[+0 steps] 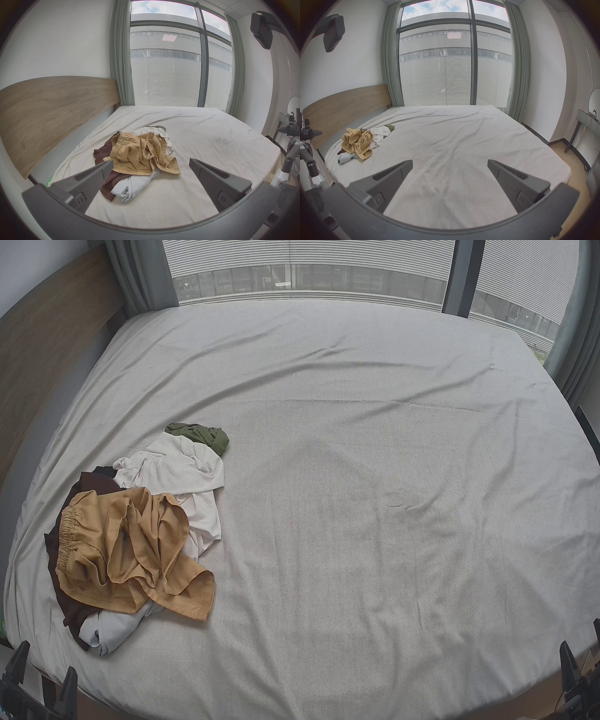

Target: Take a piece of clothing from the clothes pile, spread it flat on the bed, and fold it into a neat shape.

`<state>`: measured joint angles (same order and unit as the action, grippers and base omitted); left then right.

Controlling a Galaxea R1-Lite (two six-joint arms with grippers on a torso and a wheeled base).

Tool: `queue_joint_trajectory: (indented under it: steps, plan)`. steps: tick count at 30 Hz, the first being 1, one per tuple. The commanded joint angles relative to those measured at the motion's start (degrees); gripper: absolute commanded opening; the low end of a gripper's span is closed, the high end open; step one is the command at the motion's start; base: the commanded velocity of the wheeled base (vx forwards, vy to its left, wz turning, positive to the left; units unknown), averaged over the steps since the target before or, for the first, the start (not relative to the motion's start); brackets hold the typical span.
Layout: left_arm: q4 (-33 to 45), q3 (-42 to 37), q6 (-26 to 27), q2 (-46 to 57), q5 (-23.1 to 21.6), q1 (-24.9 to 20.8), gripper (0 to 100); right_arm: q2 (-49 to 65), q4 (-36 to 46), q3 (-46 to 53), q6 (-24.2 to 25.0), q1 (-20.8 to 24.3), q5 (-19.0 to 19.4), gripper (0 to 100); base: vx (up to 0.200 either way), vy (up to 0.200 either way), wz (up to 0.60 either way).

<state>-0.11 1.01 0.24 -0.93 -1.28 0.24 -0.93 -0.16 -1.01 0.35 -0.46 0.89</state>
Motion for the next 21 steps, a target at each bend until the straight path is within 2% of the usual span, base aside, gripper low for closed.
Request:
queue_joint_trajectory:
  steps: [1, 15, 18, 19, 21]
  plan:
    - [0.02, -1.01, 0.11, 0.93, -0.04, 0.02, 100, 0.93, -0.02, 1.01, 0.0, 0.11, 0.08, 100, 0.0, 0.0, 0.0]
    - [0.02, -1.01, 0.11, 0.93, -0.04, 0.02, 100, 0.93, -0.19, 1.01, -0.35, 0.11, 0.78, 100, 0.0, 0.0, 0.0]
    - [0.02, -1.01, 0.11, 0.93, -0.04, 0.02, 100, 0.93, -2.21, 0.05, -0.44, -0.06, 1.48, 100, 0.0, 0.0, 0.0]
    - [0.02, -1.01, 0.11, 0.93, -0.04, 0.02, 100, -2.76, -8.1, -7.07, 0.26, -0.68, 3.07, 100, 0.0, 0.0, 0.0]
    - [0.02, -1.01, 0.2, 0.93, -0.04, 0.02, 100, -13.31, -12.06, -13.4, 1.23, -1.47, 4.47, 100, 0.0, 0.0, 0.0]
